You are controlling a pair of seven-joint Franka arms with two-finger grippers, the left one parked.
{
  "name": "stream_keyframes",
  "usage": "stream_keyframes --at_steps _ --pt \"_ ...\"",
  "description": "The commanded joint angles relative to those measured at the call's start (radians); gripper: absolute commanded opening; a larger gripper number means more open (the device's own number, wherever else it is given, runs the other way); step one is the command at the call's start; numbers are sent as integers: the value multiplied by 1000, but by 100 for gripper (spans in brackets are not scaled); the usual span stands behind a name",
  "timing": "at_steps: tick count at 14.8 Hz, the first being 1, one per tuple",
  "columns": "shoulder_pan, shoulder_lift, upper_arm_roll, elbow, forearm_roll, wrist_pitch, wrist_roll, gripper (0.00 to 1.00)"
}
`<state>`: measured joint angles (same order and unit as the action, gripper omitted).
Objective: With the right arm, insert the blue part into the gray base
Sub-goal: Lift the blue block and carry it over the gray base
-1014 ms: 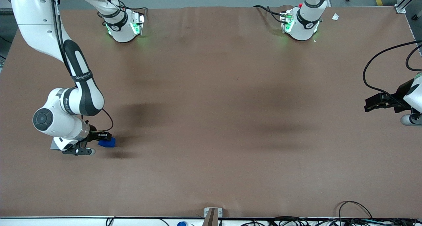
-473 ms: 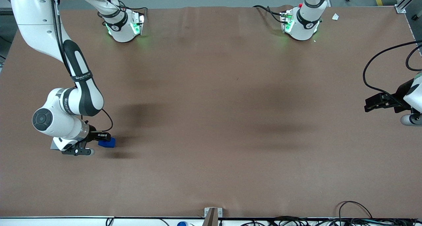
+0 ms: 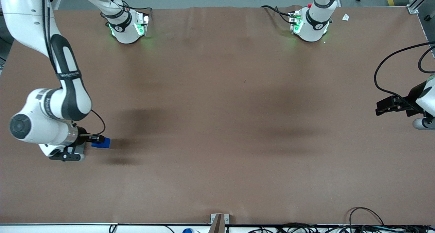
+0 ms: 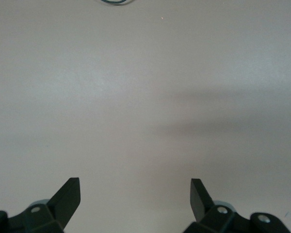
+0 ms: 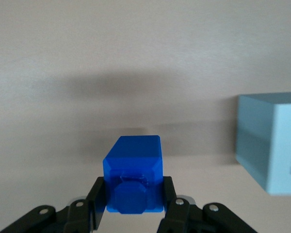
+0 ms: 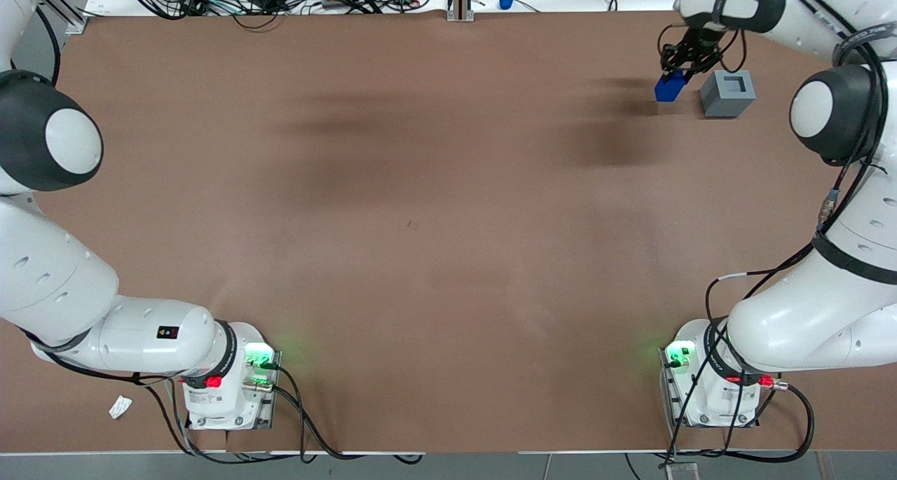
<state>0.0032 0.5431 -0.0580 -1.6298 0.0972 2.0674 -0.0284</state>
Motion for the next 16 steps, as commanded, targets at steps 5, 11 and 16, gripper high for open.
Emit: stream_keyframes --at_steps 5,11,16 --pt "-135 -29 9 57 -8 -81 -192 0" --pt "-198 -17 9 68 -10 -72 -265 0" --pt "-239 12 9 88 -10 -69 -263 1"
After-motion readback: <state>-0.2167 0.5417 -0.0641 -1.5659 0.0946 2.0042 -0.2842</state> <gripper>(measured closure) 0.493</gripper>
